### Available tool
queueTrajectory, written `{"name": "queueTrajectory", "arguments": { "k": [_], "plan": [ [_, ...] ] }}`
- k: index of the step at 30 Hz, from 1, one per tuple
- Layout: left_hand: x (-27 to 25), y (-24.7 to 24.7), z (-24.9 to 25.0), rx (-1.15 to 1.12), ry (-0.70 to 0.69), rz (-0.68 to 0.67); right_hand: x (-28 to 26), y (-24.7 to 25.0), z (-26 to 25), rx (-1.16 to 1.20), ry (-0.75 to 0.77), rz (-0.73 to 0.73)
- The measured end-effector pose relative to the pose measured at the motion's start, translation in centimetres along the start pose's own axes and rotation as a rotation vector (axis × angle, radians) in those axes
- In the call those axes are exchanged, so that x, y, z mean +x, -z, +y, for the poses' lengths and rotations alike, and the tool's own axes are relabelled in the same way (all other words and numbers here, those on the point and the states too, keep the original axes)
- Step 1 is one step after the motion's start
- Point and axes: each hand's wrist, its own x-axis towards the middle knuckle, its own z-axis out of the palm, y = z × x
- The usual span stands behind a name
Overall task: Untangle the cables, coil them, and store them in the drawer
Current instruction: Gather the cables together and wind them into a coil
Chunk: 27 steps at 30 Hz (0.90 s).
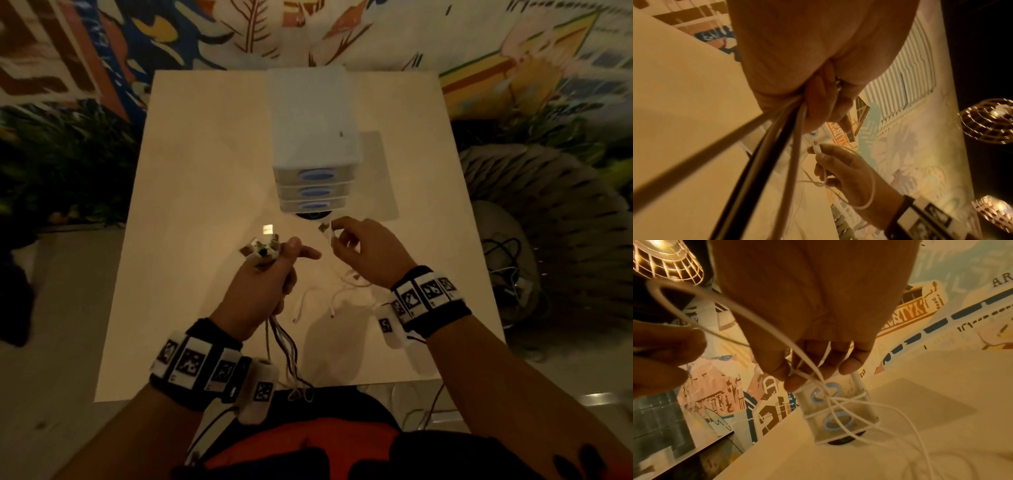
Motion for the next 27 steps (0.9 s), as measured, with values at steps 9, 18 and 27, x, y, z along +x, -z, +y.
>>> {"name": "queueTrajectory", "arguments": {
  "k": [9,18,27],
  "plan": [
    [2.8,-1.2,-0.4,0.56,0.023,0.081,0.0,1.6,-0.3,-0.052,-0.036,-0.11],
    [1.8,-1.0,1.7,0.328,-0.12,0.058,-1.9,5.3,-1.8,0.261,0.038,0.017],
    [1.4,-2.4,4.8,0.198,-0.3,0.189,-2.1,5.0,-4.0,0.201,0.153,0.035]
  ]
}}
